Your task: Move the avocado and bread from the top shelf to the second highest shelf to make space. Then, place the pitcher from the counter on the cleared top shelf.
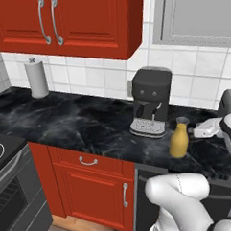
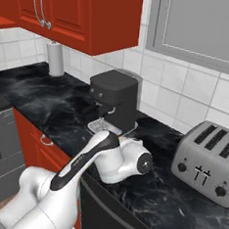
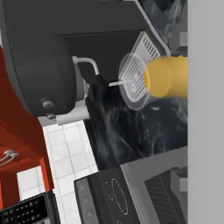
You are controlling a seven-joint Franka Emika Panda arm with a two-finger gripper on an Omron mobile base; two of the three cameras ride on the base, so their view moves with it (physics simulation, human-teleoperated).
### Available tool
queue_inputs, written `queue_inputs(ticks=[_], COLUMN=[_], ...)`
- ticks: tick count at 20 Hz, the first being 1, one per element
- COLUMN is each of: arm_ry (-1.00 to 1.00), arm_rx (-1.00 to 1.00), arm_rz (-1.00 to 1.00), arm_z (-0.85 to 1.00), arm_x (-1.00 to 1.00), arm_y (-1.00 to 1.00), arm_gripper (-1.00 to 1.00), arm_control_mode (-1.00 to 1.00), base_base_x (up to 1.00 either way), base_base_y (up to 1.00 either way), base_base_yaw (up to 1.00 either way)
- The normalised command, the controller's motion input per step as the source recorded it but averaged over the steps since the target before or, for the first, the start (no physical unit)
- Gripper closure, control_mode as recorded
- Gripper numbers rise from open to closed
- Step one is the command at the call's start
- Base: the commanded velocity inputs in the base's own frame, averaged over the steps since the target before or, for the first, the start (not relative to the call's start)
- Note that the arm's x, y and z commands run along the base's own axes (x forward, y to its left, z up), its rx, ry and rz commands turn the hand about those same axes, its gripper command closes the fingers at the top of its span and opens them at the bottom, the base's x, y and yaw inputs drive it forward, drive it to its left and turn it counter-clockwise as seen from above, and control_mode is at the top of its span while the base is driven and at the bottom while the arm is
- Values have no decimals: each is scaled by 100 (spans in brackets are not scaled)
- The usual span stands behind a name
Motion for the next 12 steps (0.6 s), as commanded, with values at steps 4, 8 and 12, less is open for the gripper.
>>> queue_inputs(ticks=[4, 8, 12], arm_ry=[-13, -13, -9], arm_rx=[0, 0, 0], arm_rz=[0, 0, 0], arm_z=[-26, -19, -14], arm_x=[7, 9, 21], arm_y=[0, 0, 2], arm_gripper=[-100, -100, -100], arm_control_mode=[-100, -100, -100], base_base_x=[0, 0, 0], base_base_y=[0, 0, 0], base_base_yaw=[0, 0, 0])
